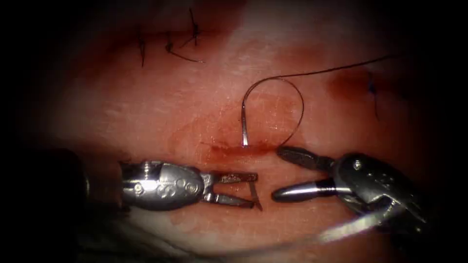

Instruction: Wound Closure

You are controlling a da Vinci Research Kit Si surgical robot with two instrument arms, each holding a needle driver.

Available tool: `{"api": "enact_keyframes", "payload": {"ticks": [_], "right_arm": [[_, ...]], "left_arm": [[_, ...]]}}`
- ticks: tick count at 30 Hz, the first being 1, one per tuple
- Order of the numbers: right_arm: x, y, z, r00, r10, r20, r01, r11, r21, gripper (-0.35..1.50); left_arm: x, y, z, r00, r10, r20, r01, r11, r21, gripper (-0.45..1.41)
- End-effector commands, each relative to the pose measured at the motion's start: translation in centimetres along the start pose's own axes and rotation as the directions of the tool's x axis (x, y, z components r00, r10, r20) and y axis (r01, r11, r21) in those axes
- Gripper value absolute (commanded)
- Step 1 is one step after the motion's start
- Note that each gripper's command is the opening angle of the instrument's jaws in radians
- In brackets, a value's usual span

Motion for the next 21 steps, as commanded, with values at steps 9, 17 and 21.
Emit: {"api": "enact_keyframes", "payload": {"ticks": [9,17,21], "right_arm": [[-0.08,0.00,0.10,1.000,0.000,0.001,0.000,1.000,0.004,0.99],[-0.09,-0.01,0.14,1.000,-0.001,0.001,0.001,1.000,0.002,0.99],[-0.09,-0.01,0.14,1.000,-0.001,0.001,0.001,1.000,0.002,0.99]], "left_arm": [[-0.11,0.07,0.18,1.000,0.007,0.000,-0.007,1.000,-0.009,0.58],[-0.14,0.05,0.23,1.000,0.012,-0.001,-0.012,1.000,-0.014,0.34],[-0.17,0.03,0.17,0.998,-0.062,0.010,0.062,0.998,0.020,-0.30]]}}
